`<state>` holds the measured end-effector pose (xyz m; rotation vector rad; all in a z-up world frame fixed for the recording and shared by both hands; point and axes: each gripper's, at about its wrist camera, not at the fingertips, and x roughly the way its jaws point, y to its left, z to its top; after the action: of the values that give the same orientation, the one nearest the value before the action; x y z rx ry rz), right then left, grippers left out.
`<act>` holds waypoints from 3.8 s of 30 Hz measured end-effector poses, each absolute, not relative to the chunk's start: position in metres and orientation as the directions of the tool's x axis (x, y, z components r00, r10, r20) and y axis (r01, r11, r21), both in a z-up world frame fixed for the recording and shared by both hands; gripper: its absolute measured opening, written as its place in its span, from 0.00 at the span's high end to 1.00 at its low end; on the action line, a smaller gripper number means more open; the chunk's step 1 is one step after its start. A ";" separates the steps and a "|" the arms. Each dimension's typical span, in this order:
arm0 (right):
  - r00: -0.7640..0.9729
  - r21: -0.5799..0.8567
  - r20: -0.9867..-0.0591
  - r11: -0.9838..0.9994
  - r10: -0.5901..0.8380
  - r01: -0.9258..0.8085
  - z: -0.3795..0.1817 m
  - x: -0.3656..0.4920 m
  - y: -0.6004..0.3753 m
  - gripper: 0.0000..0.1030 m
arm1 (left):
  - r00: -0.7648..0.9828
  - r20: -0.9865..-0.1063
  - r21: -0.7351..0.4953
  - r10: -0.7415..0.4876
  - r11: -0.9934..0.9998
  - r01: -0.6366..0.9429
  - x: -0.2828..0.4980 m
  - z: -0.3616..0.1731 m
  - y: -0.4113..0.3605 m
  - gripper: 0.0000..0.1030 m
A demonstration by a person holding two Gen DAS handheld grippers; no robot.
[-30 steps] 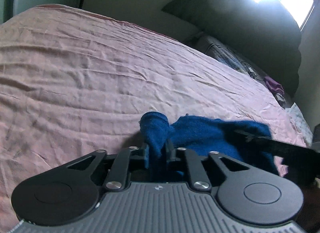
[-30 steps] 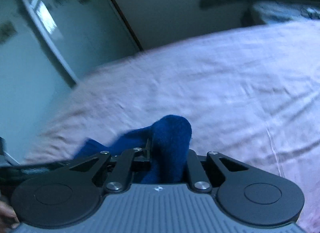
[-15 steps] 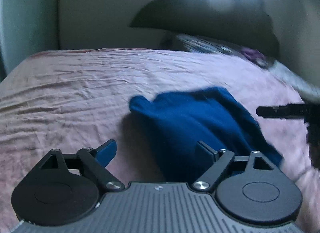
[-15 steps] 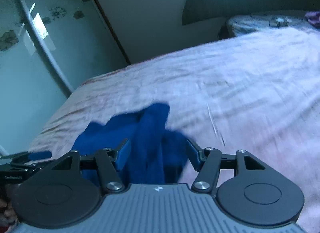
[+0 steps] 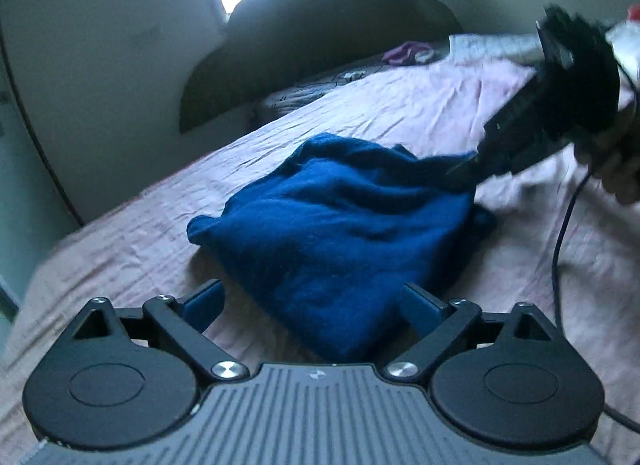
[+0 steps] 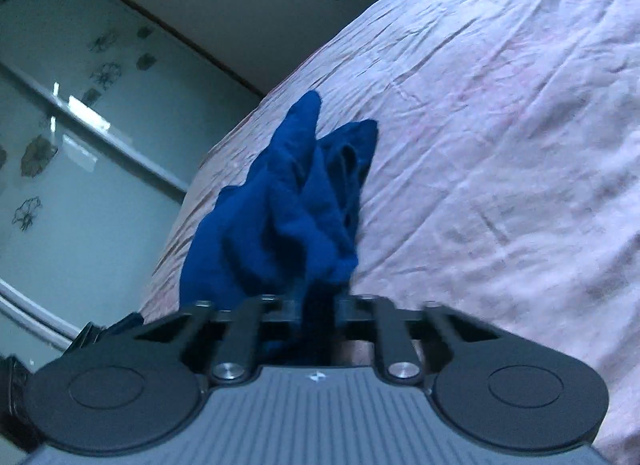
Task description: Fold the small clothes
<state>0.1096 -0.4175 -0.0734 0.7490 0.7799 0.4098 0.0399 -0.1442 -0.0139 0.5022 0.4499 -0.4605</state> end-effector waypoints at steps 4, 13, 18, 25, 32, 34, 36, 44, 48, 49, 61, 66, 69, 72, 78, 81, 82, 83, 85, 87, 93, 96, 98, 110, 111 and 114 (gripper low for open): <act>0.699 0.738 -0.436 0.670 0.567 -0.083 -0.060 0.103 -0.414 0.94 | 0.807 -0.494 0.393 -0.324 0.744 0.540 0.032 -0.018 -0.159 0.07; 0.727 0.850 -0.247 0.504 0.640 -0.155 -0.035 0.108 -0.399 0.95 | 0.845 -0.431 0.466 -0.317 0.724 0.509 0.033 -0.029 -0.191 0.08; 0.736 0.885 -0.179 0.434 0.653 -0.169 -0.034 0.110 -0.394 0.95 | 0.887 -0.385 0.497 -0.254 0.753 0.431 0.039 -0.035 -0.196 0.08; 0.756 0.892 -0.168 0.424 0.633 -0.156 -0.036 0.103 -0.401 0.95 | 0.892 -0.421 0.388 -0.166 0.856 0.342 0.055 -0.030 -0.167 0.12; 0.760 0.882 -0.237 0.463 0.606 -0.094 -0.057 0.098 -0.406 0.95 | 0.834 -0.520 0.216 -0.183 0.917 0.336 0.070 -0.026 -0.132 0.62; 0.758 0.876 -0.255 0.475 0.601 -0.081 -0.064 0.096 -0.404 0.95 | 0.818 -0.540 0.197 -0.199 0.915 0.352 0.072 -0.028 -0.134 0.69; 0.759 0.861 -0.283 0.504 0.586 -0.068 -0.068 0.095 -0.403 0.95 | 0.817 -0.539 0.196 -0.206 0.912 0.359 0.070 -0.028 -0.135 0.73; 0.763 0.765 -0.388 0.643 0.517 -0.046 -0.068 0.084 -0.396 0.95 | 0.804 -0.550 0.137 -0.227 0.925 0.354 0.067 -0.030 -0.130 0.79; 0.758 0.752 -0.409 0.658 0.508 -0.035 -0.071 0.083 -0.393 0.95 | 0.794 -0.561 0.104 -0.233 0.932 0.347 0.065 -0.031 -0.123 0.79; 0.756 0.751 -0.414 0.660 0.507 -0.031 -0.072 0.082 -0.393 0.95 | 0.792 -0.565 0.098 -0.233 0.933 0.345 0.065 -0.031 -0.122 0.79; 0.740 0.763 -0.438 0.647 0.511 0.005 -0.084 0.080 -0.395 0.95 | 0.791 -0.574 0.134 -0.213 0.928 0.346 0.064 -0.035 -0.128 0.69; 0.741 0.767 -0.435 0.641 0.511 0.008 -0.085 0.080 -0.395 0.94 | 0.816 -0.544 0.214 -0.193 0.909 0.358 0.064 -0.034 -0.142 0.57; 0.743 0.768 -0.431 0.640 0.511 0.006 -0.083 0.080 -0.394 0.94 | 0.840 -0.504 0.285 -0.200 0.880 0.381 0.061 -0.033 -0.155 0.51; 0.745 0.777 -0.421 0.630 0.517 0.001 -0.081 0.081 -0.395 0.94 | 0.878 -0.429 0.391 -0.209 0.834 0.390 0.053 -0.036 -0.168 0.49; 0.753 0.781 -0.405 0.625 0.518 -0.010 -0.074 0.081 -0.393 0.94 | 0.899 -0.383 0.448 -0.212 0.808 0.381 0.046 -0.038 -0.167 0.82; 0.759 0.792 -0.381 0.609 0.528 -0.027 -0.070 0.078 -0.392 0.94 | 0.900 -0.377 0.372 -0.217 0.854 0.362 0.045 -0.033 -0.149 0.85; 0.758 0.793 -0.375 0.608 0.533 -0.034 -0.069 0.076 -0.390 0.94 | 0.904 -0.373 0.354 -0.211 0.868 0.349 0.044 -0.031 -0.143 0.86; 0.757 0.791 -0.372 0.610 0.537 -0.044 -0.068 0.075 -0.388 0.94 | 0.905 -0.370 0.341 -0.208 0.876 0.341 0.043 -0.029 -0.139 0.86; 0.751 0.789 -0.373 0.612 0.546 -0.053 -0.068 0.071 -0.384 0.94 | 0.906 -0.370 0.315 -0.205 0.890 0.330 0.040 -0.027 -0.131 0.87; 0.744 0.789 -0.379 0.612 0.551 -0.051 -0.072 0.068 -0.380 0.94 | 0.907 -0.367 0.300 -0.206 0.897 0.325 0.035 -0.027 -0.127 0.87; 0.728 0.786 -0.409 0.618 0.551 -0.027 -0.086 0.065 -0.378 0.94 | 0.892 -0.409 0.327 -0.193 0.881 0.341 0.035 -0.039 -0.129 0.87; 0.730 0.755 -0.430 0.655 0.531 -0.032 -0.085 0.063 -0.376 0.94 | 0.881 -0.430 0.336 -0.196 0.871 0.358 0.035 -0.044 -0.131 0.86; 0.728 0.736 -0.446 0.676 0.520 -0.031 -0.085 0.063 -0.375 0.94 | 0.877 -0.435 0.337 -0.202 0.867 0.367 0.035 -0.043 -0.131 0.77; 0.825 0.379 -0.486 0.920 0.288 -0.098 -0.020 0.055 -0.361 0.92 | 0.868 -0.406 0.121 -0.285 0.925 0.360 0.050 0.010 -0.103 0.26; 0.826 0.375 -0.477 0.920 0.300 -0.117 -0.016 0.060 -0.357 0.92 | 0.866 -0.409 0.096 -0.288 0.930 0.354 0.058 0.014 -0.105 0.26; 0.807 0.384 -0.461 0.902 0.370 -0.195 -0.012 0.076 -0.337 0.92 | 0.854 -0.419 0.053 -0.309 0.931 0.362 0.079 0.016 -0.113 0.26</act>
<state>0.0758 -0.3374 -0.0116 0.3299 0.5558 0.3082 0.0786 -0.1127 0.0163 0.1319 0.4182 -0.3539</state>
